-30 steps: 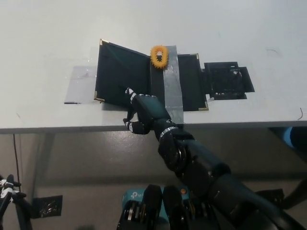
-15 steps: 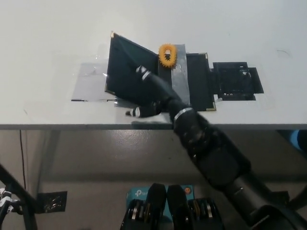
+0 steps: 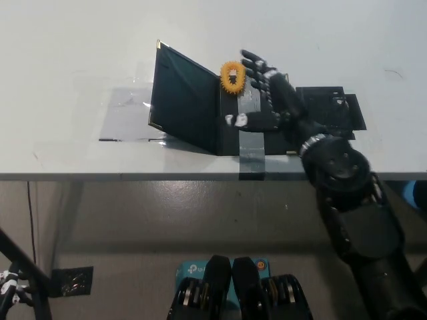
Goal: The robot uses its right hand to push the cover of the diary kept in the middle of the desk towards the left to open it
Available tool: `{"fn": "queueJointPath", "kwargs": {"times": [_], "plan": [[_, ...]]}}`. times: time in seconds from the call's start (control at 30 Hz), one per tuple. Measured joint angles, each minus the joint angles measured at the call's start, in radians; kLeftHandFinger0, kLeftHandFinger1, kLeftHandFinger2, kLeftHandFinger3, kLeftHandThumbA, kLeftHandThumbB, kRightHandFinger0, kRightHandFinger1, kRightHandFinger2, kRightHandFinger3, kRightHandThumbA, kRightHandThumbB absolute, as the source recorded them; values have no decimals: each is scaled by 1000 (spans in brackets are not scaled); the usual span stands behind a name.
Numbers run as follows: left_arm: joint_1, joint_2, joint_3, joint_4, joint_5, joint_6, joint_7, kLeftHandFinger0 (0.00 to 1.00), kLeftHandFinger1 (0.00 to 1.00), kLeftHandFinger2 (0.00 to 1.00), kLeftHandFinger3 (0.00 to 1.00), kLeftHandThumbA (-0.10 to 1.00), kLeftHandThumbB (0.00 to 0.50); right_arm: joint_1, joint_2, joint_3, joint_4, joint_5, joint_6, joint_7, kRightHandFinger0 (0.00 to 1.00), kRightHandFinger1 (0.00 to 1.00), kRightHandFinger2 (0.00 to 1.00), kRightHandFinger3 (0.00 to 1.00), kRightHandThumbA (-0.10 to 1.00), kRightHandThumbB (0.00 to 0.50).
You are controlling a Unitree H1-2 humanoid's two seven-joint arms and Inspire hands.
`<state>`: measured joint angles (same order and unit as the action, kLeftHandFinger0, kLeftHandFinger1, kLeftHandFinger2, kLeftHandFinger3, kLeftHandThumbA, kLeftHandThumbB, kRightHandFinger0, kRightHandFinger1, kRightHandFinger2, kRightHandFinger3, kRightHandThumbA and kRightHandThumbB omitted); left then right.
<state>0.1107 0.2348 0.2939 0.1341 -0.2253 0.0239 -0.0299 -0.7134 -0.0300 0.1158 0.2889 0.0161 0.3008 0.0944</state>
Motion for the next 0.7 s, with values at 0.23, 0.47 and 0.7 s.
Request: {"fn": "queueJointPath", "kwargs": {"times": [0.23, 0.47, 0.7], "plan": [[5, -4, 0, 8, 0, 1, 0, 337, 397, 177, 360, 614, 500, 101, -9, -82, -46, 137, 36, -8, 1000, 1000, 1000, 1000, 1000, 340], [7, -5, 0, 18, -1, 1, 0, 340, 395, 175, 350, 586, 500, 225, -10, -174, -144, 273, 66, -37, 1000, 1000, 1000, 1000, 1000, 317], [12, -11, 10, 22, -6, 2, 0, 320, 371, 169, 355, 587, 500, 355, -29, -279, -260, 406, 86, -55, 1000, 1000, 1000, 1000, 1000, 298]]}}
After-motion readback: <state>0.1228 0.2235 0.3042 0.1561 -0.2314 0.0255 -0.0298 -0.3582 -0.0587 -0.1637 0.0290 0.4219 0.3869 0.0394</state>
